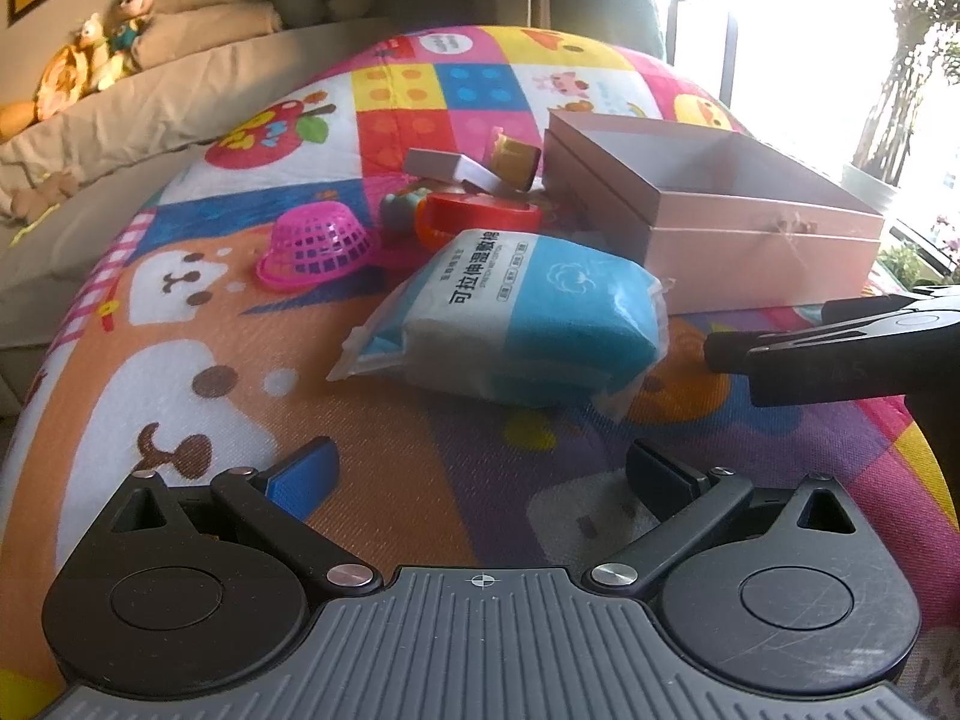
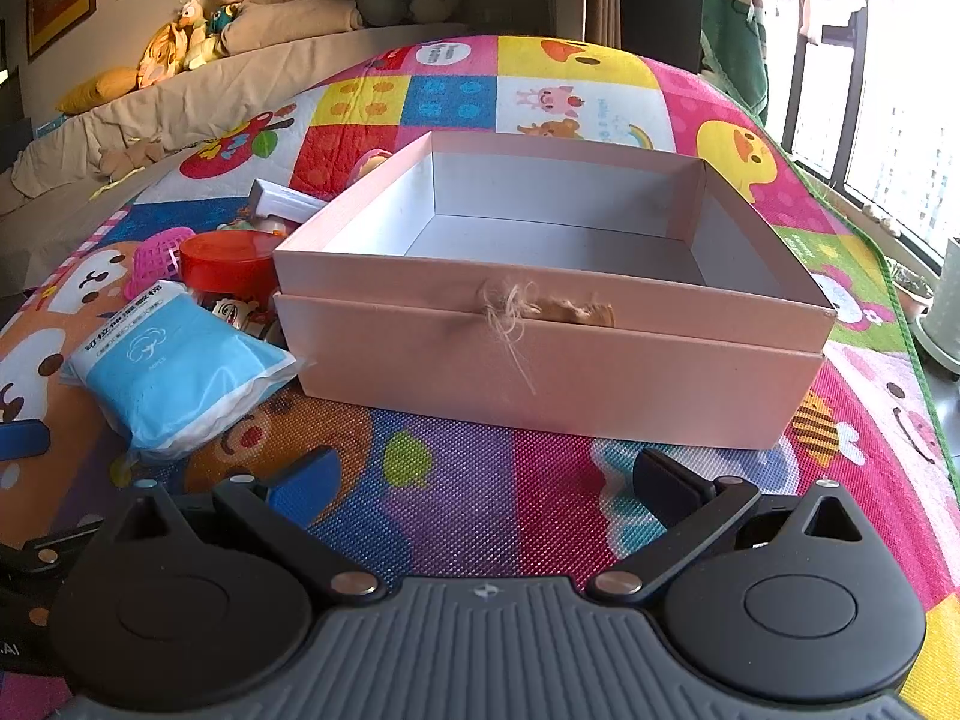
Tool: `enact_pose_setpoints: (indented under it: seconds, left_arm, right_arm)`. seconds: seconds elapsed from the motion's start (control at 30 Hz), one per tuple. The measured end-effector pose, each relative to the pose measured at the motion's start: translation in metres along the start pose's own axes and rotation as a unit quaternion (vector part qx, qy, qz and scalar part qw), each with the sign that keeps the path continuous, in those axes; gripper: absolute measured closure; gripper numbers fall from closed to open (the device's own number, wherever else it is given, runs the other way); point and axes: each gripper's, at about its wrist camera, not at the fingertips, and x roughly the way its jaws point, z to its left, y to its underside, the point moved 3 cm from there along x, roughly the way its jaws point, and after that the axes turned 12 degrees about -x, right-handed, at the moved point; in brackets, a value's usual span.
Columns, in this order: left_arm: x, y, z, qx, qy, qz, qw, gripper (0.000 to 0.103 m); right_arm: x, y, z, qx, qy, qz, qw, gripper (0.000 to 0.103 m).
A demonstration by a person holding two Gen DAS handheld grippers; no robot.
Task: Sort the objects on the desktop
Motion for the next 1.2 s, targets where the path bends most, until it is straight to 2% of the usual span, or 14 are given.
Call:
enact_pose_setpoints:
  seconds: [0.03,0.43,0.67,0.77,0.97,1.2]
  left_arm:
    - [0.007,-0.009,0.001,-0.001,0.0,0.002,1.0,0.0]
    - [0.008,-0.009,0.001,-0.001,-0.007,0.002,1.0,0.0]
    - [-0.001,0.001,-0.008,0.017,0.016,0.011,0.9997,0.0]
    - [-0.003,0.004,-0.01,0.014,0.016,0.015,0.9997,0.0]
    - [-0.003,0.004,-0.011,0.014,0.015,0.021,0.9996,0.0]
    - [-0.003,0.004,-0.011,0.016,0.014,0.028,0.9994,0.0]
  right_arm:
    - [0.0,0.0,0.0,0.0,0.0,0.0,1.0,0.0]
    - [-0.001,0.001,0.001,-0.002,0.001,0.001,1.0,0.0]
    - [-0.001,0.0,-0.002,-0.008,-0.012,0.007,1.0,0.0]
    - [-0.015,0.009,-0.005,-0.014,-0.032,0.025,0.999,0.0]
    - [-0.054,0.037,0.001,-0.028,-0.035,0.036,0.998,0.0]
    - [-0.054,0.036,0.004,-0.034,-0.04,0.038,0.998,0.0]
